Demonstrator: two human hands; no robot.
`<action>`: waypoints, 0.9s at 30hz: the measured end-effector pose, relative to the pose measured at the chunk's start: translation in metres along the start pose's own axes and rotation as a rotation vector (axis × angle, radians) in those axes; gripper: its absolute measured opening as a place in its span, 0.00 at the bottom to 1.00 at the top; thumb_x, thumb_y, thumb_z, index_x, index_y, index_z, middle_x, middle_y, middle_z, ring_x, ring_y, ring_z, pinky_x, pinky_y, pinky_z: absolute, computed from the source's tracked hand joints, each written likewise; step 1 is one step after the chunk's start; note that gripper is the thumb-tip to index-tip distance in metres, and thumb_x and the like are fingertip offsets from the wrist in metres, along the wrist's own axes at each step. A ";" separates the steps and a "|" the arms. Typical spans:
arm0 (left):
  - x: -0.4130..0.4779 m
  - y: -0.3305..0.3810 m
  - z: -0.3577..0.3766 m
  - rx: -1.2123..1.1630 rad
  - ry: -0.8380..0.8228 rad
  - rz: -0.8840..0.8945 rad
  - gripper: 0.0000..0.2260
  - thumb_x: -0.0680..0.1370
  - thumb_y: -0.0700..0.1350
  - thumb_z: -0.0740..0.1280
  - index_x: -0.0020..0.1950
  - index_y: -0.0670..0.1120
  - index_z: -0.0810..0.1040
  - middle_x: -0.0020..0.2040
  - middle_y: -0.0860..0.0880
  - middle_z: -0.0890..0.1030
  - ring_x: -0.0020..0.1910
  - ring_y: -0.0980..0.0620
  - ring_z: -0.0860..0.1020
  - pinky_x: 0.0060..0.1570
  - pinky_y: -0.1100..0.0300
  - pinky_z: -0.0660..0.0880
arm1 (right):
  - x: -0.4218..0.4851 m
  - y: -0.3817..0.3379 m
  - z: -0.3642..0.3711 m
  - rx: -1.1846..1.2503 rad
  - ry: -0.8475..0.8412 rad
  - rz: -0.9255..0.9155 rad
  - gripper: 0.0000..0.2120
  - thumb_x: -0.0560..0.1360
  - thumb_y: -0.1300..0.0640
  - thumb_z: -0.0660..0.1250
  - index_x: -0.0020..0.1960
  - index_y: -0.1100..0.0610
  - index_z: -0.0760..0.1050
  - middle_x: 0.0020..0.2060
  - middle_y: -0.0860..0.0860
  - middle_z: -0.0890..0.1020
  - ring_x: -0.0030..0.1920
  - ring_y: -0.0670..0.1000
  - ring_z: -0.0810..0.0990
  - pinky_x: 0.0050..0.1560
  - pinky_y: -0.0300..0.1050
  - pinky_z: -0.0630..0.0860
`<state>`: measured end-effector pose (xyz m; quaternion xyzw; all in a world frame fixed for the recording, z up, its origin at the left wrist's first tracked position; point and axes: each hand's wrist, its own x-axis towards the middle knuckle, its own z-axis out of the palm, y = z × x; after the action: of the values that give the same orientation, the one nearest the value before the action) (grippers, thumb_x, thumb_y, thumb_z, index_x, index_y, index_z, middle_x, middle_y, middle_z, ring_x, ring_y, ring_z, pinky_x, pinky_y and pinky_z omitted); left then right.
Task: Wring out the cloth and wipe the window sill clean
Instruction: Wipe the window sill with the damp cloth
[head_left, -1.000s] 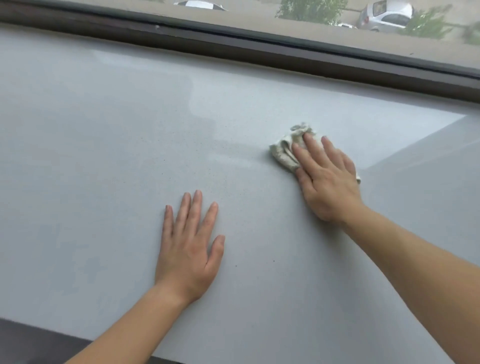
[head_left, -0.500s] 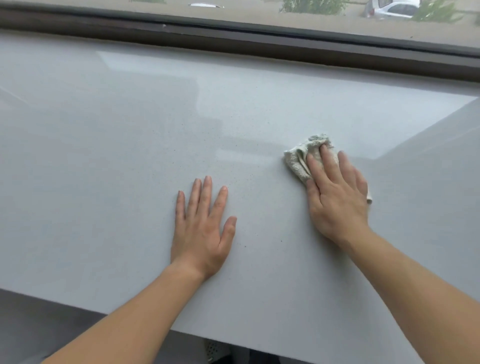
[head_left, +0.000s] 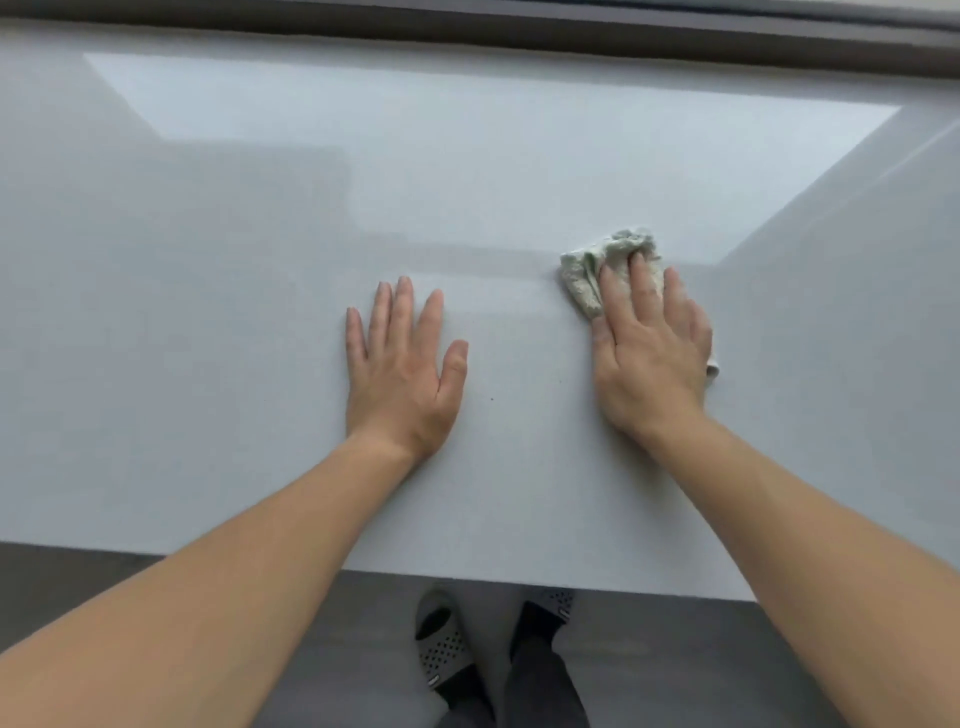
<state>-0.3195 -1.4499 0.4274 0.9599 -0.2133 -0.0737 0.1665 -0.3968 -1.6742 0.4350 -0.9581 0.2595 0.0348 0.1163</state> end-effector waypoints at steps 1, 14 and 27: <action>0.001 0.000 0.000 -0.047 0.024 0.007 0.32 0.79 0.60 0.43 0.80 0.46 0.56 0.82 0.44 0.53 0.81 0.49 0.46 0.77 0.45 0.38 | -0.016 -0.010 0.005 -0.015 0.020 -0.004 0.26 0.82 0.45 0.45 0.80 0.43 0.52 0.81 0.48 0.50 0.80 0.56 0.47 0.76 0.58 0.48; -0.094 -0.022 -0.001 -0.048 -0.013 0.127 0.30 0.82 0.60 0.43 0.79 0.47 0.62 0.81 0.45 0.55 0.81 0.48 0.48 0.77 0.44 0.41 | -0.087 -0.027 0.012 -0.017 -0.025 0.014 0.27 0.83 0.46 0.48 0.81 0.42 0.47 0.81 0.47 0.46 0.80 0.55 0.43 0.77 0.56 0.44; -0.079 -0.014 -0.009 -0.132 0.063 0.118 0.25 0.81 0.55 0.50 0.74 0.44 0.68 0.77 0.42 0.64 0.79 0.45 0.56 0.77 0.39 0.44 | -0.101 0.033 0.000 -0.012 -0.044 0.063 0.28 0.81 0.42 0.41 0.81 0.41 0.49 0.81 0.45 0.47 0.80 0.53 0.44 0.77 0.56 0.44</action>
<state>-0.3835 -1.4008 0.4361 0.9344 -0.2588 -0.0476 0.2400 -0.5009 -1.6522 0.4414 -0.9491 0.2869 0.0611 0.1150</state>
